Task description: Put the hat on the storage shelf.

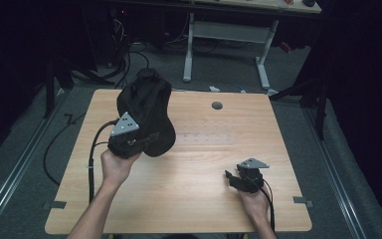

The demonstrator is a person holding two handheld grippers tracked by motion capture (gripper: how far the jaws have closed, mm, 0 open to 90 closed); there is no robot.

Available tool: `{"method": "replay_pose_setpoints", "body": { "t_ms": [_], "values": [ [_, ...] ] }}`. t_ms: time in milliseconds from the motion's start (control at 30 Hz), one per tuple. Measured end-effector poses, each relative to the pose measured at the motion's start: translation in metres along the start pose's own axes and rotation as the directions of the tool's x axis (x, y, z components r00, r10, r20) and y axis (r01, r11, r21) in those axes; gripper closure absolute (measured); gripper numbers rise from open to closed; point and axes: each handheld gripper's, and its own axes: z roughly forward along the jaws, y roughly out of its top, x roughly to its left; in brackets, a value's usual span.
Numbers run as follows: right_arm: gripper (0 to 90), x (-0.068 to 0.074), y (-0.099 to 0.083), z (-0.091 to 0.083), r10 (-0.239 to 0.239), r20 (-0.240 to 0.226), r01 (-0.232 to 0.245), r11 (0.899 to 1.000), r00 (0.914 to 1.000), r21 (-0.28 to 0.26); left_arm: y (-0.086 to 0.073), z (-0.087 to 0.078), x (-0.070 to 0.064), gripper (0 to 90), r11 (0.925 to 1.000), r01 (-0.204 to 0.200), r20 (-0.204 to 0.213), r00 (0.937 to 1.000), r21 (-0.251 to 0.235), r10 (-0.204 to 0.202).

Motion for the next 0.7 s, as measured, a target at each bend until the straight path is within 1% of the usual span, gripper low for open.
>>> {"method": "replay_pose_setpoints", "body": {
  "t_ms": [67, 133, 333, 433, 533, 600, 700],
  "values": [
    [43.4, 0.000, 0.000, 0.000, -0.001, -0.001, 0.001, 1.000, 1.0000, 0.001, 0.002, 0.002, 0.002, 78.7, 0.9997, -0.009, -0.016, 0.9998, -0.020, 0.009],
    [42.4, 0.000, 0.000, 0.000, -0.003, -0.003, 0.003, 1.000, 1.0000, 0.001, 0.003, 0.005, 0.005, 78.6, 0.9994, -0.018, -0.033, 0.9993, -0.029, 0.017],
    [40.8, 0.000, 0.000, 0.000, -0.012, -0.006, 0.012, 1.000, 0.9999, 0.002, 0.004, 0.017, 0.013, 78.6, 0.9992, -0.032, -0.075, 0.9967, -0.022, 0.030],
    [39.8, 0.001, 0.000, 0.000, -0.012, -0.009, 0.012, 1.000, 0.9999, 0.002, 0.002, 0.025, 0.017, 78.6, 0.9973, -0.073, -0.106, 0.9918, -0.009, 0.072],
    [38.6, 0.001, 0.000, 0.000, -0.011, -0.008, 0.011, 1.000, 0.9999, 0.003, 0.000, 0.033, 0.020, 78.6, 0.9951, -0.099, -0.129, 0.9868, -0.001, 0.098],
    [38.2, 0.000, 0.000, 0.001, -0.013, -0.007, 0.013, 1.000, 0.9999, 0.004, -0.002, 0.040, 0.024, 78.5, 0.9937, -0.112, -0.144, 0.9832, 0.010, 0.112],
    [37.9, 0.001, 0.000, 0.000, -0.013, -0.008, 0.013, 1.000, 0.9999, 0.005, -0.005, 0.045, 0.028, 78.5, 0.9920, -0.125, -0.167, 0.9779, 0.018, 0.126]
  ]
}}
